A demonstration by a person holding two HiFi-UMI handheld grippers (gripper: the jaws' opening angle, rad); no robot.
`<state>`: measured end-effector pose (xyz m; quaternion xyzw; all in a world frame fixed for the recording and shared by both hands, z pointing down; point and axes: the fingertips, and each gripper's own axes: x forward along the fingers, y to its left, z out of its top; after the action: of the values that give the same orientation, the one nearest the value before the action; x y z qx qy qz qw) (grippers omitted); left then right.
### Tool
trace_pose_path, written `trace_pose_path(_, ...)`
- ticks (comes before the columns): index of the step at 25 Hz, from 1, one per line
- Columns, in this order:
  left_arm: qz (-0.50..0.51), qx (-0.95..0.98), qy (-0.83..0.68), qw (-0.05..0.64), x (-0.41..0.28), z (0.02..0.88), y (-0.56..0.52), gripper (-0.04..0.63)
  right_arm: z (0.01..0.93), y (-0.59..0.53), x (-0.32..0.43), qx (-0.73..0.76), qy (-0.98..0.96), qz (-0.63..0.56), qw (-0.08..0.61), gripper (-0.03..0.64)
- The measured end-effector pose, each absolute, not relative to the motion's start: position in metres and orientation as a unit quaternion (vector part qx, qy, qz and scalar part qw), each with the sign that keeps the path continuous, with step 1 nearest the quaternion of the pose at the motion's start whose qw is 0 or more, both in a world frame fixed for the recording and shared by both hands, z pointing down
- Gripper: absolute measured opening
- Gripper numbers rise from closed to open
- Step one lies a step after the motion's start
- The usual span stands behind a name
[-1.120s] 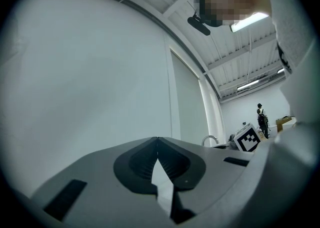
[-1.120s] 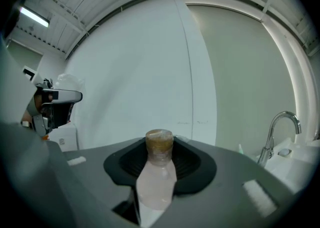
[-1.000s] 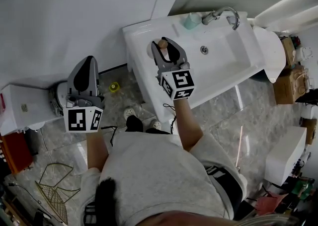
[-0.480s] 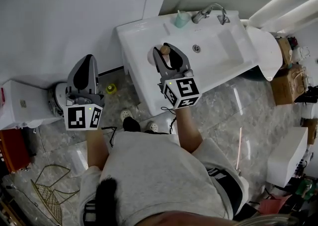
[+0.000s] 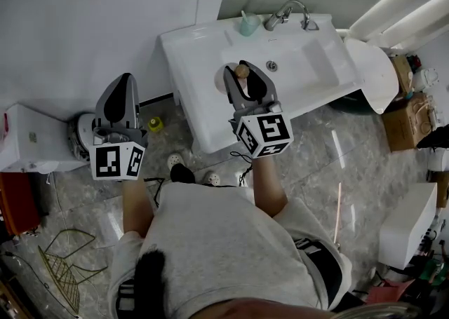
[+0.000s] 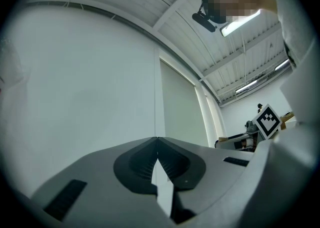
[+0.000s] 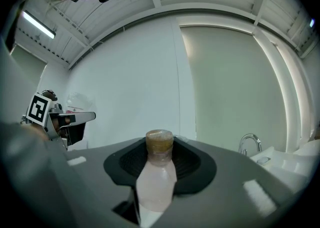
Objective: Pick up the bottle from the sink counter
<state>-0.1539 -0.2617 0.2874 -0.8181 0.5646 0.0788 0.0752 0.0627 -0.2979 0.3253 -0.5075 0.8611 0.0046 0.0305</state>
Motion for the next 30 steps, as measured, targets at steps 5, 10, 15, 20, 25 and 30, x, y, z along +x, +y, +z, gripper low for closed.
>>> trace_pose_path(5, 0.079, -0.815, 0.568, 0.081, -0.139, 0.281, -0.245, 0.008, 0.319, -0.280, 0.083, -0.513, 0.858, 0.011, 0.034, 0.149)
trace_pose_path(10, 0.080, -0.813, 0.571, 0.082, -0.125, 0.280, -0.232, 0.008, 0.314, -0.264, 0.101, -0.517, 0.855, 0.017, 0.039, 0.149)
trace_pose_path(15, 0.080, -0.811, 0.573, 0.081, -0.112, 0.280, -0.223, 0.008, 0.311, -0.251, 0.117, -0.521, 0.852, 0.020, 0.043, 0.148)
trace_pose_path(20, 0.079, -0.813, 0.571, 0.081, -0.101, 0.279, -0.218, 0.008, 0.309, -0.244, 0.130, -0.526, 0.849, 0.023, 0.047, 0.149)
trace_pose_path(25, 0.080, -0.817, 0.565, 0.081, -0.089, 0.280, -0.216, 0.008, 0.307, -0.239, 0.141, -0.530, 0.846, 0.027, 0.050, 0.148)
trace_pose_path(30, 0.078, -0.820, 0.561, 0.080, -0.083, 0.281, -0.218, 0.008, 0.302, -0.238, 0.147, -0.533, 0.844, 0.028, 0.057, 0.149)
